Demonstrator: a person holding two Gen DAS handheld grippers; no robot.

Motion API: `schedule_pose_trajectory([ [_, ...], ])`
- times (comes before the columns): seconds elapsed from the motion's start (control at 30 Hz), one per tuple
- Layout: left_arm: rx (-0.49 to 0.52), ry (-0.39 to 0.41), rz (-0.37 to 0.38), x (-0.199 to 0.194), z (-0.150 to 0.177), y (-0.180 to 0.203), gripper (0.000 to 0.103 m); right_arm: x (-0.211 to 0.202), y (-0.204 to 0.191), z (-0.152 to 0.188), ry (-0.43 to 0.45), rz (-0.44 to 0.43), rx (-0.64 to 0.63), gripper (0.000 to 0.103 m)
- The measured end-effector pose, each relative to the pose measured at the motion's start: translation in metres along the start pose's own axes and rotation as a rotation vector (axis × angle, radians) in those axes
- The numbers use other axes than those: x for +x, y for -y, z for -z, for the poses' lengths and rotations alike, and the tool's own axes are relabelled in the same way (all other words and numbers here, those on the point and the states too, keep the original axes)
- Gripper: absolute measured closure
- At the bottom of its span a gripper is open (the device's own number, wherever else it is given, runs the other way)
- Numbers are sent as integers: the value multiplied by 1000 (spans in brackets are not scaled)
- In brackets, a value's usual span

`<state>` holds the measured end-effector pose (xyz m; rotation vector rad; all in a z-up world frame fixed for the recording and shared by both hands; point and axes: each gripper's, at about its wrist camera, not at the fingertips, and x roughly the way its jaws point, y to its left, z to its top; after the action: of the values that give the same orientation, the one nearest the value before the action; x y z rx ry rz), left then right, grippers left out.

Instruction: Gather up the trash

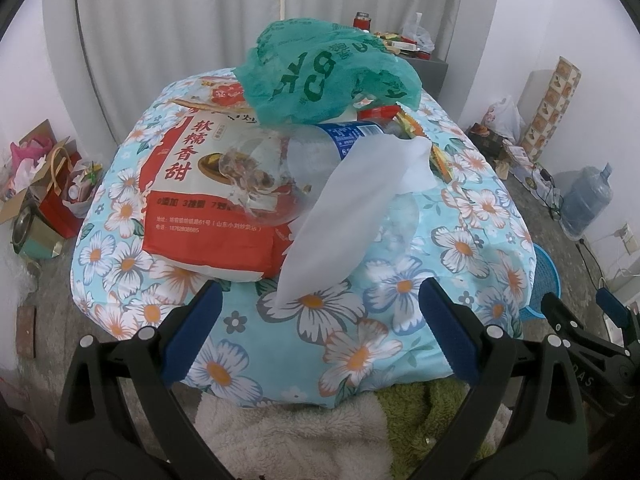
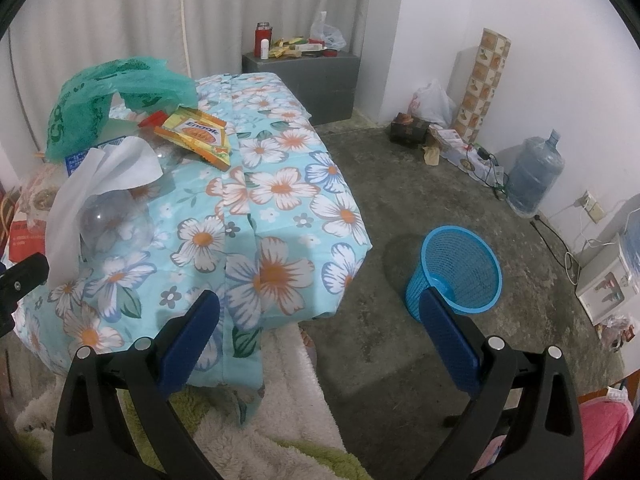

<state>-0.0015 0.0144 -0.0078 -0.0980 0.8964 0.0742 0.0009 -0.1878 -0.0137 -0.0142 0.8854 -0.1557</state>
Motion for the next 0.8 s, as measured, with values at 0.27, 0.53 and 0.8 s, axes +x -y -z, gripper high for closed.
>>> schedule_pose_trajectory([
  [0.27,-1,-4,1,0,1,-2,9,1,4,0,-2,1,3,6],
  [0.53,-4,-3,0,1,0,-3,9,3,0,0,-3,3,1,6],
  [0.8,-4,46,18,-4,-7,-16,9,3,-7,-11,67,-31,-24,6],
])
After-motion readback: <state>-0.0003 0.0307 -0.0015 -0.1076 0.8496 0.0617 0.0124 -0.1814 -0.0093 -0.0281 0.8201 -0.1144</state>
